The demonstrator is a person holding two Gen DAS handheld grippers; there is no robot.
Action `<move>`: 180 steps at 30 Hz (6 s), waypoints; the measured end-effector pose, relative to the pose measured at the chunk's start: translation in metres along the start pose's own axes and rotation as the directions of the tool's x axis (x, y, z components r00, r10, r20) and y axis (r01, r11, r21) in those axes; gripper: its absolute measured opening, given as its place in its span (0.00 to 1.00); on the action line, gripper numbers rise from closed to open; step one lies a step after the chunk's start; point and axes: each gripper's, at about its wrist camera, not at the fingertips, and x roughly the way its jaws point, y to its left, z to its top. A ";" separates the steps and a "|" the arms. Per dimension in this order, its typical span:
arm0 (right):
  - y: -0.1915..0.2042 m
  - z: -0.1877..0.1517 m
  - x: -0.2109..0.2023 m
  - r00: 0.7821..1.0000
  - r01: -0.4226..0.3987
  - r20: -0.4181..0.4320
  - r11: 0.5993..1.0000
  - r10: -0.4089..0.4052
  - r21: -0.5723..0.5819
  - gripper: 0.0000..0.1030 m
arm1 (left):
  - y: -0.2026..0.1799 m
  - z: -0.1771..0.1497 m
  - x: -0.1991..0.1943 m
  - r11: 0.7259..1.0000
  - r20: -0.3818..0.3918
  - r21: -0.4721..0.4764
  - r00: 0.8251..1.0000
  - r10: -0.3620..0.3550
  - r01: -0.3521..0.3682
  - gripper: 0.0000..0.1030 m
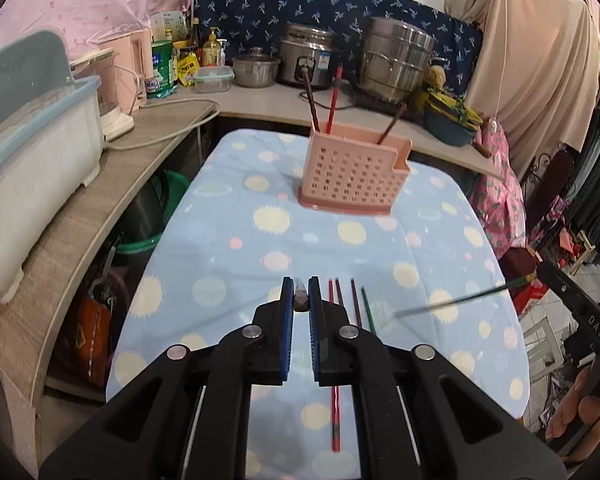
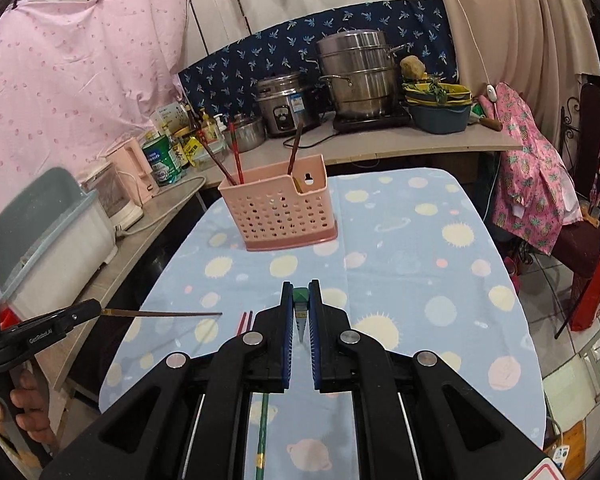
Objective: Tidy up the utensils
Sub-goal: 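Lift the brown chopstick with the left tool while the right tool carries the green one toward the pink holder, then lower both chopsticks into the pink holder and open both tools, then move both open tools back over the remaining chopsticks, then grasp a red chopstick with the left tool while the right tool grasps the green chopstick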
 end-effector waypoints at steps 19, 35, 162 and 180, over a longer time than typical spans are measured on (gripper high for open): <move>0.000 0.143 0.046 0.978 -0.092 0.196 0.994 0.078 0.061 0.07 | -0.049 0.176 0.003 0.995 0.243 0.005 0.966 -0.093 0.095 0.07; 0.010 0.242 0.117 0.952 -0.104 0.294 0.993 0.082 0.060 0.07 | -0.073 0.259 0.072 0.997 0.301 -0.016 0.951 -0.069 0.077 0.07; 0.032 -0.177 0.073 0.906 0.025 -0.420 0.996 -0.058 -0.082 0.07 | -0.028 -0.161 0.087 0.987 -0.298 0.152 0.950 0.092 -0.048 0.59; 0.023 -0.177 0.071 0.908 0.044 -0.414 0.998 -0.057 -0.039 0.07 | -0.028 -0.168 0.089 0.987 -0.311 0.154 0.946 0.088 -0.041 0.22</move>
